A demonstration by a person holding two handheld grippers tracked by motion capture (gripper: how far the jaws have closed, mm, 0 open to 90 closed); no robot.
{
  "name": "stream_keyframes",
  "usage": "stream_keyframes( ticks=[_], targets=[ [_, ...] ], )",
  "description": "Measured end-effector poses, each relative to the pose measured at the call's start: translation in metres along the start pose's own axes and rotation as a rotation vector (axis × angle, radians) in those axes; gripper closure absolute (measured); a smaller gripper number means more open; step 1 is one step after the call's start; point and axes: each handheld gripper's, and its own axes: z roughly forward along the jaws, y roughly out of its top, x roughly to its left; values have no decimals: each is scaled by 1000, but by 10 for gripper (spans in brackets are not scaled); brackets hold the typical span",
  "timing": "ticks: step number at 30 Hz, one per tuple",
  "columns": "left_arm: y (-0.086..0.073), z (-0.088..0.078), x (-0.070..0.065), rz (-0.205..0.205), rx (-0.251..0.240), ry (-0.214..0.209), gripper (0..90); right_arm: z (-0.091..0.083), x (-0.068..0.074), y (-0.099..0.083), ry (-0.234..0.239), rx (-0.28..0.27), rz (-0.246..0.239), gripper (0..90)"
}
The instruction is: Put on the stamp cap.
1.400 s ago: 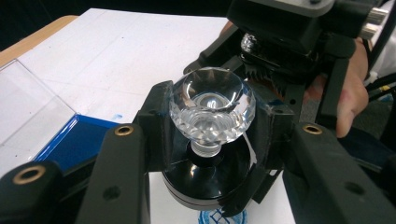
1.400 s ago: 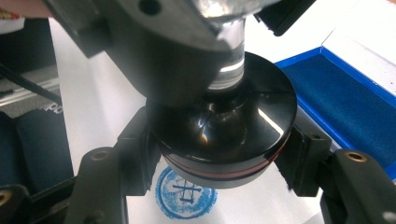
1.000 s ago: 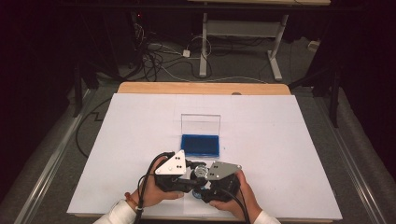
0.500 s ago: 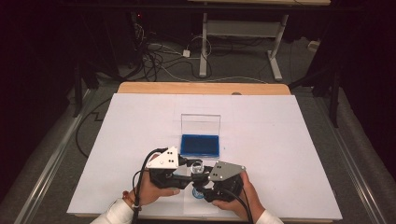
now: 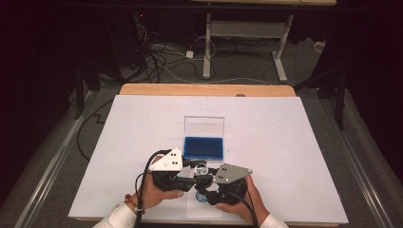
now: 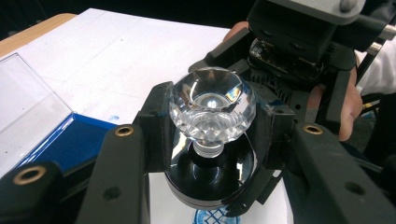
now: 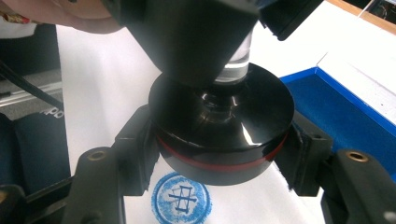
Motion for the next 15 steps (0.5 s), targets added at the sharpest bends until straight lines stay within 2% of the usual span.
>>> stream_keyframes(
  ticks=[6, 15],
  targets=[
    [1, -1, 0, -3, -8, -3, 544, 0, 0, 1, -19, -8, -4, 335],
    [4, -1, -3, 16, -14, 8, 544, 2, -1, 0, -29, -6, 11, 262]
  ],
)
